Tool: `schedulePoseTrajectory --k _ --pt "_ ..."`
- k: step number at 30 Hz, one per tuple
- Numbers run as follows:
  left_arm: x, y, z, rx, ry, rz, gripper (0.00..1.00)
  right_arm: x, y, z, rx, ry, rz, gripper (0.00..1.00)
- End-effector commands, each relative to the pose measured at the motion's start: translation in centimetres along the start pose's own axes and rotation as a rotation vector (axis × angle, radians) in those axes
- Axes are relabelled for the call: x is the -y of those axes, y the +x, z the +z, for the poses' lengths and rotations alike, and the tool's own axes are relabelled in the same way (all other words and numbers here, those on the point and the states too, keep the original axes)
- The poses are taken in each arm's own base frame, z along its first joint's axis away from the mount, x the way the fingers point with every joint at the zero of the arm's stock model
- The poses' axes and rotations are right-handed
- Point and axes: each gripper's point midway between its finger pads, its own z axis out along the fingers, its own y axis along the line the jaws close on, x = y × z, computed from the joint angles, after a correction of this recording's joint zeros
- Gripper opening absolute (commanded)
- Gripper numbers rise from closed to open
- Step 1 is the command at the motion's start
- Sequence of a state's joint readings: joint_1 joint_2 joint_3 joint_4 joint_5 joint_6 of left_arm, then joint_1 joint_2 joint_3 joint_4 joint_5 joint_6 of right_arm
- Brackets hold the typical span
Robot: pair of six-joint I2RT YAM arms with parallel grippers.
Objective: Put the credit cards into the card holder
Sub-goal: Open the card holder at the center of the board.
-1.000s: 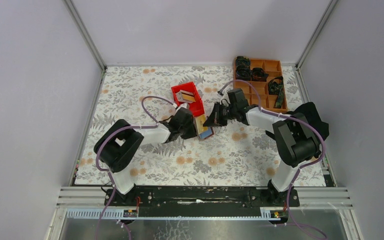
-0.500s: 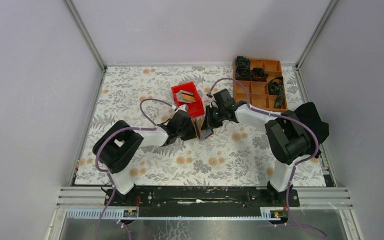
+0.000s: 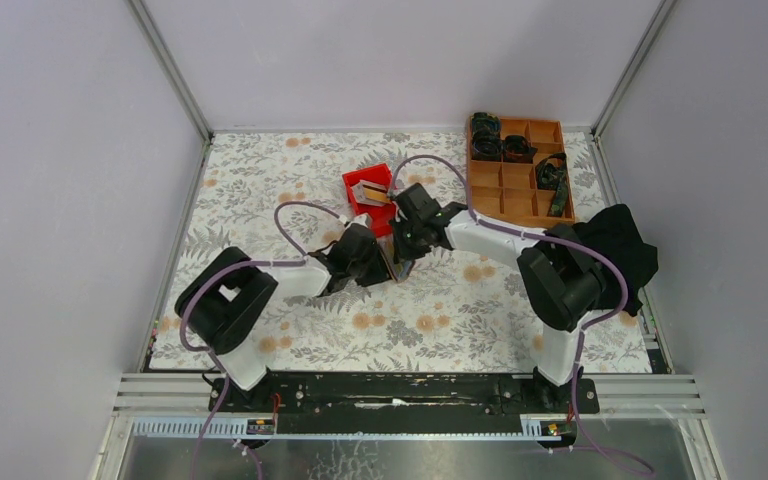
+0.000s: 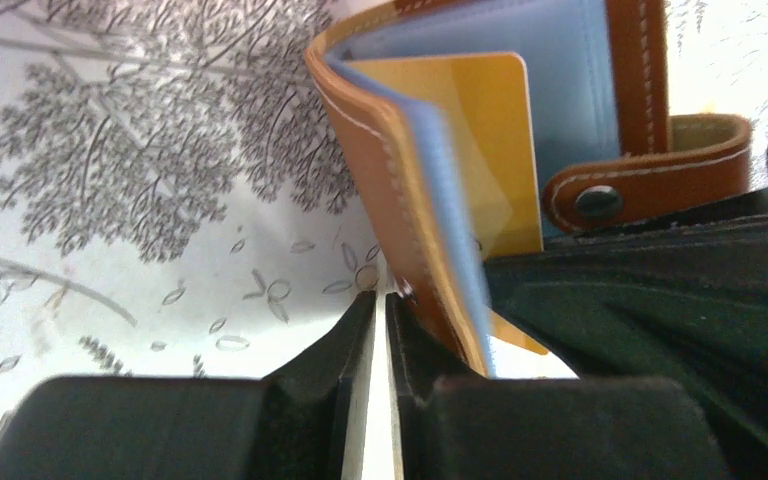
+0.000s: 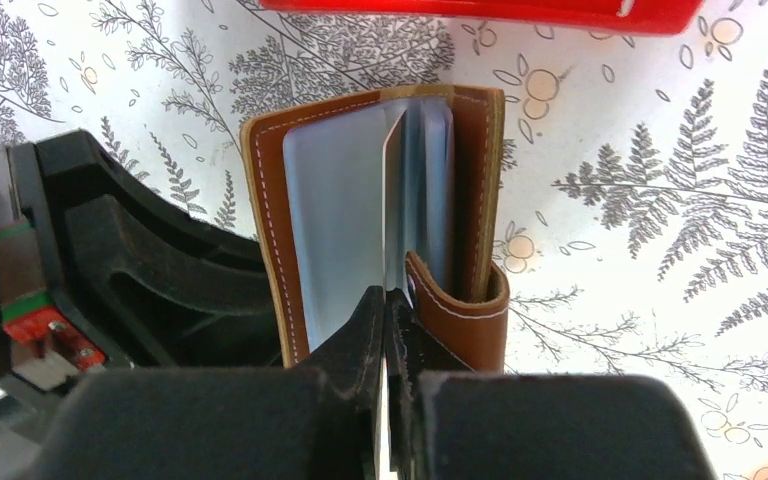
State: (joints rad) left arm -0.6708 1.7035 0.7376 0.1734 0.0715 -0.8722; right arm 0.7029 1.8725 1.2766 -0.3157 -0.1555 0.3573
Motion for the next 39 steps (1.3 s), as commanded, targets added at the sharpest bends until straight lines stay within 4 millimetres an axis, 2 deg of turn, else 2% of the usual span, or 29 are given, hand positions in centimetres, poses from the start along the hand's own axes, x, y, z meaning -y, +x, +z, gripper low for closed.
schedulePoseTrajectory --k 1,8,13,17,26,39 --pt "-6.6 5.2 -2.3 -0.174 -0.246 0.030 0.17 0.6 2.6 1.8 -0.069 0.120 -0.083 0.00" --pt "-6.8 3.6 -5.6 -0.110 -0.314 0.035 0.20 0.4 3.1 2.3 -0.068 0.174 -0.116 0.00" --pt "-5.3 1.5 -7.7 -0.032 -0.300 0.025 0.21 0.2 3.2 2.5 -0.070 0.191 -0.122 0.00" --pt "-3.8 -0.3 -8.3 0.037 -0.262 0.010 0.22 0.1 3.5 2.7 -0.076 0.192 -0.117 0.00" --pt "-0.9 -2.5 -7.1 0.128 -0.131 -0.058 0.27 -0.2 3.5 2.4 -0.073 0.186 -0.111 0.00" --pt "-0.5 -3.2 -3.7 0.121 -0.134 -0.094 0.27 -0.5 3.4 2.2 -0.076 0.171 -0.107 0.00"
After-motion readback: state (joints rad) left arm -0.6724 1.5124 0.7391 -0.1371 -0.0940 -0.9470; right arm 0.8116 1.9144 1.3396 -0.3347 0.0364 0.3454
